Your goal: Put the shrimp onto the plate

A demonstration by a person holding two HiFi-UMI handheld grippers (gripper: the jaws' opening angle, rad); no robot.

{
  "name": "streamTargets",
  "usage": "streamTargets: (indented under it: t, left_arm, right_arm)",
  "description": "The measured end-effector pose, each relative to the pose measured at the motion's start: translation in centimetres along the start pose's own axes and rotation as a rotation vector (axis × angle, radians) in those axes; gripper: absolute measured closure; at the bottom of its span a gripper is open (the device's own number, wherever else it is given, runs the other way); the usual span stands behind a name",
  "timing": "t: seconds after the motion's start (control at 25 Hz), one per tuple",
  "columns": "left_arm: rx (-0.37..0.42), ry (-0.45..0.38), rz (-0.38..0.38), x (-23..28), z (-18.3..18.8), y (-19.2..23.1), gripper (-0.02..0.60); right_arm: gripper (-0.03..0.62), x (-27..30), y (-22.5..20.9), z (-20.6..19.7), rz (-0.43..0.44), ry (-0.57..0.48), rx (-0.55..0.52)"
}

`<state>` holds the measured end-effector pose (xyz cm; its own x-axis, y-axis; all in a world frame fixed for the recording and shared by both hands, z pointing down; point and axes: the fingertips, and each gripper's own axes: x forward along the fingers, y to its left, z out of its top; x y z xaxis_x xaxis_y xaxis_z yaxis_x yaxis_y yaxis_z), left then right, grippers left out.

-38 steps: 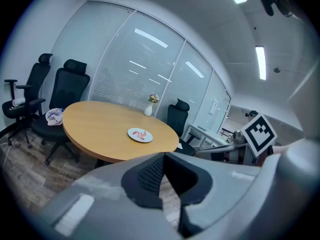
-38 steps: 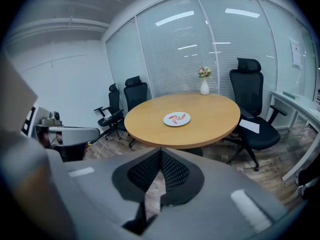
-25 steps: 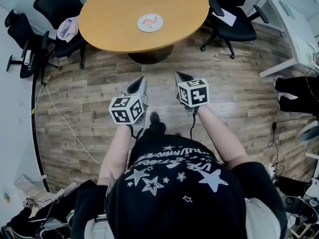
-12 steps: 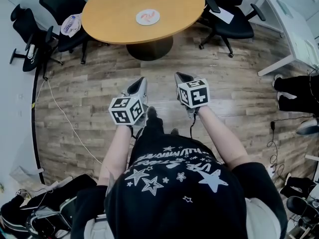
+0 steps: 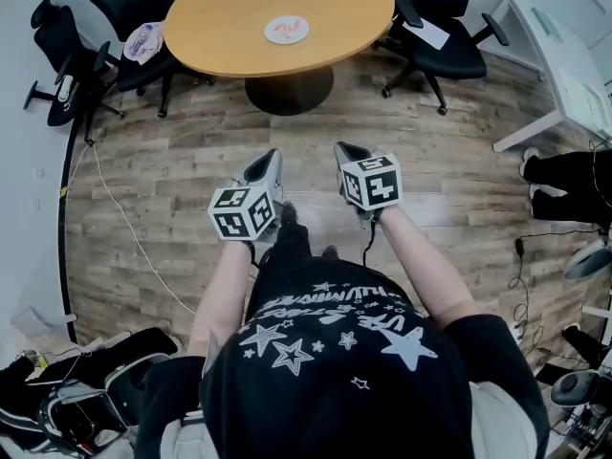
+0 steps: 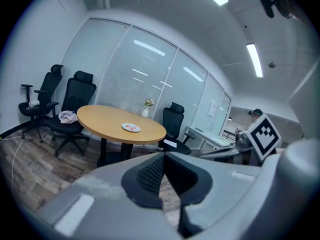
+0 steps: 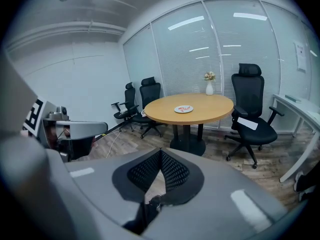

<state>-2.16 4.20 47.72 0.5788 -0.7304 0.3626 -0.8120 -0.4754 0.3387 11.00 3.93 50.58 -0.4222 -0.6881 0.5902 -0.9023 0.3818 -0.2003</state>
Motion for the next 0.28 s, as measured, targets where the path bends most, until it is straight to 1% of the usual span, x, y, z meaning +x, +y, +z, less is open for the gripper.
streamTargets:
  t: [0.28]
  left_arm:
    - [-0.001,-0.003,0.003,-0.62,0.03,-0.41,0.58]
  right_arm:
    - [0.592,-0.86,0.28,-0.06,-0.001,-0.005,-0.003]
